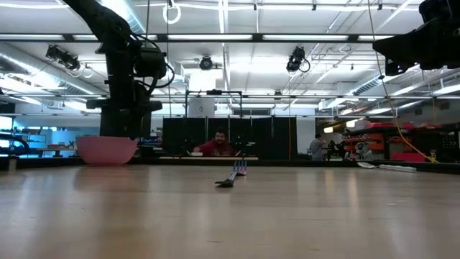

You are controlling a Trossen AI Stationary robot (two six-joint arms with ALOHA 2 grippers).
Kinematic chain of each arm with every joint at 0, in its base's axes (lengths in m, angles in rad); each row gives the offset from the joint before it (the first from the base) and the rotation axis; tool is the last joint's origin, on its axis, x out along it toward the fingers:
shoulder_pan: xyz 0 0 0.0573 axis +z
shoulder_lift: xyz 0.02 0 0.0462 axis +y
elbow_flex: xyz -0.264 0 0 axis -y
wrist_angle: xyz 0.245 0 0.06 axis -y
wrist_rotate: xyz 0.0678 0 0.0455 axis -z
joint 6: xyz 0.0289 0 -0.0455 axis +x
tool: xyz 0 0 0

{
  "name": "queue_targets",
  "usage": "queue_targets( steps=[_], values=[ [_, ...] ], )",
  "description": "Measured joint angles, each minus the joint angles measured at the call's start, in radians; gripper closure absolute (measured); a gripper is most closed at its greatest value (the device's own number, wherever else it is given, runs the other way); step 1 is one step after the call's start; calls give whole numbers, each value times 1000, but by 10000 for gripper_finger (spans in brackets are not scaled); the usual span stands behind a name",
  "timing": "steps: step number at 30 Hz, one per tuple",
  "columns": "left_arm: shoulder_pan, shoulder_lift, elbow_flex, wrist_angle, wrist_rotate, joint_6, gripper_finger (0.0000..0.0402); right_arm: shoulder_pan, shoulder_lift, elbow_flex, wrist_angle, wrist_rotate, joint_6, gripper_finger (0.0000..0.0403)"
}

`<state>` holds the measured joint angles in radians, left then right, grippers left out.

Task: Set table place
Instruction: Put the pink bowl into the white pattern plate

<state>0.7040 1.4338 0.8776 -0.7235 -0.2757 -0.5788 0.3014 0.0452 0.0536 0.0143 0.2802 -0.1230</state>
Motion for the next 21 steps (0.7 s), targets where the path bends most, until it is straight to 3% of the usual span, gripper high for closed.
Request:
queue_targets(
  steps=[9, 16, 21],
  values=[
    [0, 4, 0, 1, 0, 15, 254, 0, 0, 0, 0, 0, 0, 399],
    [-6, 75, -2, 2, 0, 15, 269, 0, 0, 0, 0, 0, 0, 399],
    [-6, 98, -2, 1, 0, 44, 307, 0, 0, 0, 0, 0, 0, 399]
  ],
)
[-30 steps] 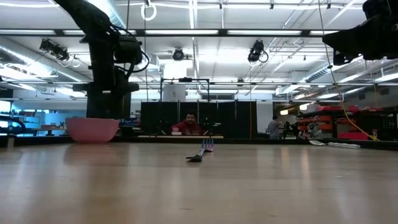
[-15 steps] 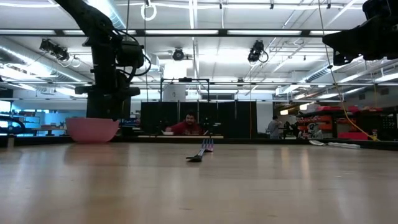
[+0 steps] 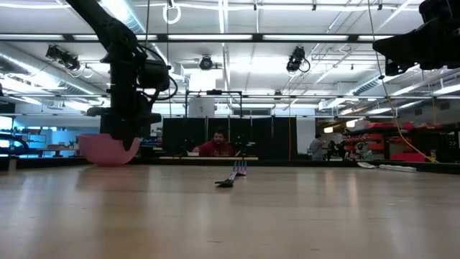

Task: Set table place
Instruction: Put the pink bowl into the white pattern plate

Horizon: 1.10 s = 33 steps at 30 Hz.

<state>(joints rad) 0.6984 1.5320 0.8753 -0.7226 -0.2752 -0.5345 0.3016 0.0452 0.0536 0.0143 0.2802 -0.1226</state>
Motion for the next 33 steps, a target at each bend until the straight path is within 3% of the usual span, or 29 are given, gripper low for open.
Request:
queue_targets(
  steps=[5, 10, 17, 23, 33],
  values=[
    [0, -2, 2, -18, -20, 13, 387, 0, 0, 0, 0, 0, 0, 398],
    [-30, -5, 21, -59, -15, 24, 387, 0, 0, 0, -1, 0, 0, 398],
    [-131, -32, 148, -316, -46, 20, 390, 0, 0, 0, -12, 0, 0, 398],
    [-306, -36, 285, -466, -49, -50, 390, 0, 0, 0, -18, 0, 1, 398],
    [-720, -36, 396, -533, -51, -222, 390, 0, 0, 0, -33, -17, 45, 398]
  ],
)
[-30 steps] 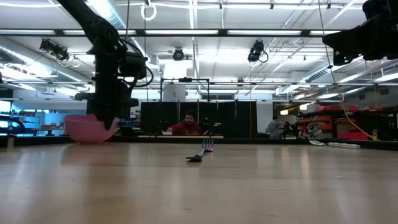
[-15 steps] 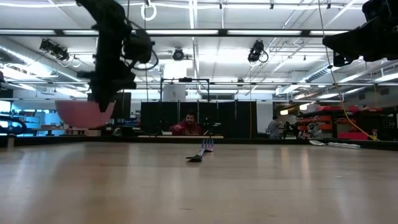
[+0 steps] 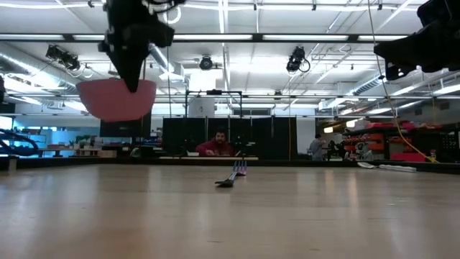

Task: Set table place
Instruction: Put the pink bowl into the white pattern plate

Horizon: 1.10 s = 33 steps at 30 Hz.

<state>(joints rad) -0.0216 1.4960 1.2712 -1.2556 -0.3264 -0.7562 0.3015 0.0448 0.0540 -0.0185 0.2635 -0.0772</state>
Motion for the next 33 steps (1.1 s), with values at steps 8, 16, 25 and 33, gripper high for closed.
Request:
queue_targets(
  steps=[8, 16, 25, 33],
  values=[
    [-297, 0, 2, -2, 11, -258, 390, 0, 2, 0, -37, -32, 0, 398],
    [-539, 2, 2, 27, 66, -517, 390, 0, 2, 0, -42, -33, 0, 398],
    [-704, 70, 2, 185, 190, -603, 390, 0, 2, 0, -43, -33, 7, 398],
    [-790, 166, 1, 269, 311, -677, 390, 0, 3, 0, -44, -33, 7, 398]
  ],
)
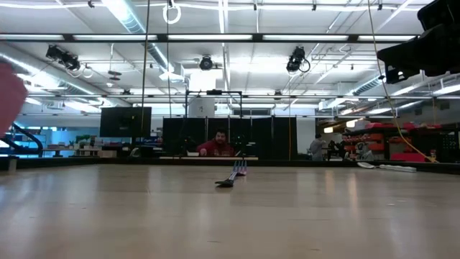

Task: Set table place
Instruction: Put the pink bowl into the white pattern plate

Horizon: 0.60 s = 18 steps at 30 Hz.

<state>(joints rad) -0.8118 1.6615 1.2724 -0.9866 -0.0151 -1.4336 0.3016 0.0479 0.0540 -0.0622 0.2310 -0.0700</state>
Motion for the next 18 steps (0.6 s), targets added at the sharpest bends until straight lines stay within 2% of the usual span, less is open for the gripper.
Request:
queue_targets(
  steps=[6, 9, 18],
  values=[
    [-70, 10, 0, 28, 26, -104, 390, 0, 0, 0, -2, 4, 0, 398],
    [-97, 10, 11, 19, 72, -145, 390, 0, 0, 0, -3, 4, 0, 398],
    [-128, 26, 16, 37, 89, -180, 390, 0, 0, 0, -6, 4, 0, 398]
  ],
)
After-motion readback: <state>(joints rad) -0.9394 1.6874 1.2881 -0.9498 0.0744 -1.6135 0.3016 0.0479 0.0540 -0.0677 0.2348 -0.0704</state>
